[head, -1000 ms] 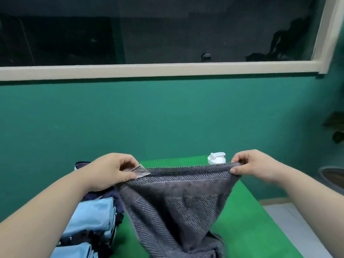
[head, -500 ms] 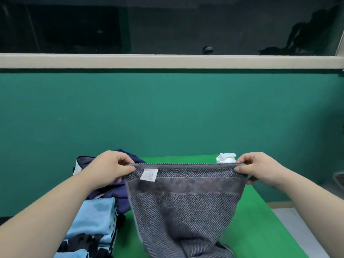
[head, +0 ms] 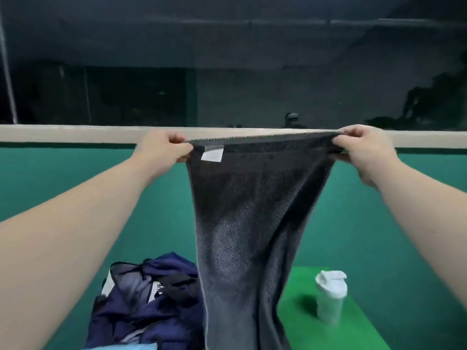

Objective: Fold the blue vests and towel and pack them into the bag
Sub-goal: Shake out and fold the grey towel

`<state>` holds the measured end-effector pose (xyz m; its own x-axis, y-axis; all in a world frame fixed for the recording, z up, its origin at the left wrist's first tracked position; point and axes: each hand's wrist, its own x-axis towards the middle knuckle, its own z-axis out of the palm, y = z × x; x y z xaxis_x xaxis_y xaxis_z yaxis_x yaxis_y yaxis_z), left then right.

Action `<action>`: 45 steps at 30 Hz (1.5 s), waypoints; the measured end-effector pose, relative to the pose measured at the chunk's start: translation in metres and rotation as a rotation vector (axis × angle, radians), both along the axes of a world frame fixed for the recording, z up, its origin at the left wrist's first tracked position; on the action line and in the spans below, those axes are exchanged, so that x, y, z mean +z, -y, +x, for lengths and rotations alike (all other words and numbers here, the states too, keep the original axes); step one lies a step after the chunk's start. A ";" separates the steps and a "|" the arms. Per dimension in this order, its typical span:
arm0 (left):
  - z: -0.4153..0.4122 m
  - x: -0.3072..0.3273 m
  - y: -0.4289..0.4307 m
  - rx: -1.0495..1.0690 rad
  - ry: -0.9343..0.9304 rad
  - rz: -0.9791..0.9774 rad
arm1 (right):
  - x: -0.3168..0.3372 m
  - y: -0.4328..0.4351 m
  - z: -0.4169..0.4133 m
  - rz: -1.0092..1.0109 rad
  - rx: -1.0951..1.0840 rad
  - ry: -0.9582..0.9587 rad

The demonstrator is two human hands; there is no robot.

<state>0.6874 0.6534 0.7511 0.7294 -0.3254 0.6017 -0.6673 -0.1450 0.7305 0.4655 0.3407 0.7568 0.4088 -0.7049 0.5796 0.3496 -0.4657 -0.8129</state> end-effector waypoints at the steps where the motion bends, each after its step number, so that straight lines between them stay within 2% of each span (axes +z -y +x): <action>1: -0.010 0.011 -0.007 -0.001 0.040 -0.018 | 0.008 -0.008 -0.011 -0.030 0.007 0.022; 6: -0.065 0.019 -0.048 -0.009 0.099 0.044 | 0.010 -0.034 -0.074 -0.073 0.083 0.013; 9: -0.097 -0.003 -0.073 -0.035 0.070 0.188 | -0.013 -0.041 -0.113 -0.022 0.157 -0.069; 13: -0.137 -0.045 -0.099 -0.099 0.008 0.422 | -0.062 -0.054 -0.164 0.021 0.247 -0.310; 20: -0.196 -0.127 -0.143 -0.258 -0.133 0.717 | -0.152 -0.090 -0.234 0.089 0.365 -0.696; 27: -0.202 -0.199 -0.149 -0.383 -0.355 0.803 | -0.228 -0.099 -0.246 0.209 0.446 -0.826; 32: -0.181 -0.250 -0.118 -0.291 -0.307 0.907 | -0.278 -0.088 -0.224 0.240 0.328 -0.887; 36: -0.150 -0.284 -0.080 -0.123 -0.094 0.941 | -0.318 -0.068 -0.191 0.200 0.160 -0.875; 41: -0.096 -0.325 -0.024 0.063 -0.054 0.820 | -0.347 -0.037 -0.133 0.087 -0.091 -0.826; 45: -0.049 -0.357 0.023 0.106 0.046 0.807 | -0.374 -0.001 -0.078 0.039 -0.172 -0.878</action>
